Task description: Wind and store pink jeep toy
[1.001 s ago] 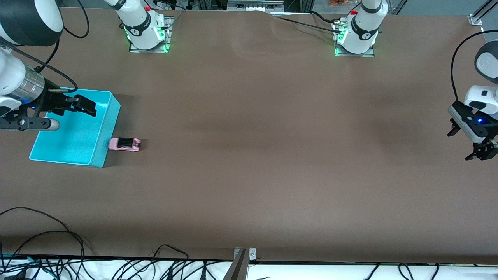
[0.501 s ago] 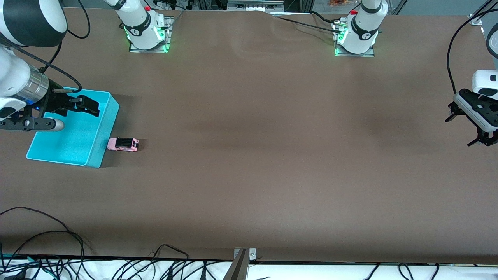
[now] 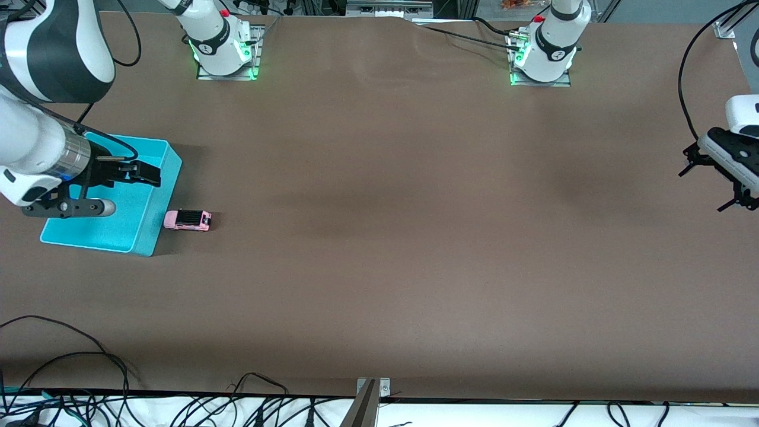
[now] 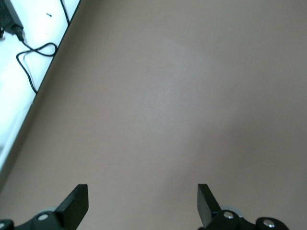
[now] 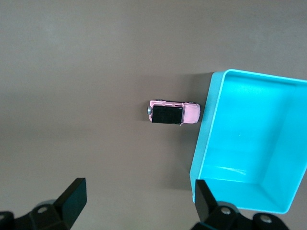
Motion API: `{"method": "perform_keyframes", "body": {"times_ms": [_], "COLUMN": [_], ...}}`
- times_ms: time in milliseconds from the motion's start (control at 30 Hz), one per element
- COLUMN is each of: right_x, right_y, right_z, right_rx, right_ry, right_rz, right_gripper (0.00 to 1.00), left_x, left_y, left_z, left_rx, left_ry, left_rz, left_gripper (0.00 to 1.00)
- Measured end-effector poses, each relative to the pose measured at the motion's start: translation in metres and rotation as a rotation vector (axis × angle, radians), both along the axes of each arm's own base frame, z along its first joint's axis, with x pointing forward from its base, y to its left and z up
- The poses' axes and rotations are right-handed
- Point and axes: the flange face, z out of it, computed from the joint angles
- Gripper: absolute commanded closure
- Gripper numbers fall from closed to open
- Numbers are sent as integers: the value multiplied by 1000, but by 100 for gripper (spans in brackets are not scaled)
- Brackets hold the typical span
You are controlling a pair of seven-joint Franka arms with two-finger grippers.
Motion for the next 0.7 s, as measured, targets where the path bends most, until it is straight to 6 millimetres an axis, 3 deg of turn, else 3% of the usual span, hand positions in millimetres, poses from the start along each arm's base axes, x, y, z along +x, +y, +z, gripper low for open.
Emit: {"method": "perform_keyframes", "body": {"times_ms": [234, 467, 701], "right_x": [6, 18, 36], "right_y": [0, -2, -15], "right_z": [-18, -36, -84], "right_rx": [37, 89, 145], "right_ry": [26, 13, 29], "right_rz": [239, 586, 894], "right_gripper": [0, 0, 0], "left_x": [-18, -30, -32], "left_y": [-1, -3, -20], "left_z": [34, 70, 100], "left_rx": [-20, -48, -53], "left_ry": [-9, 19, 40], "left_rz": [42, 121, 208], "left_gripper": [0, 0, 0]}}
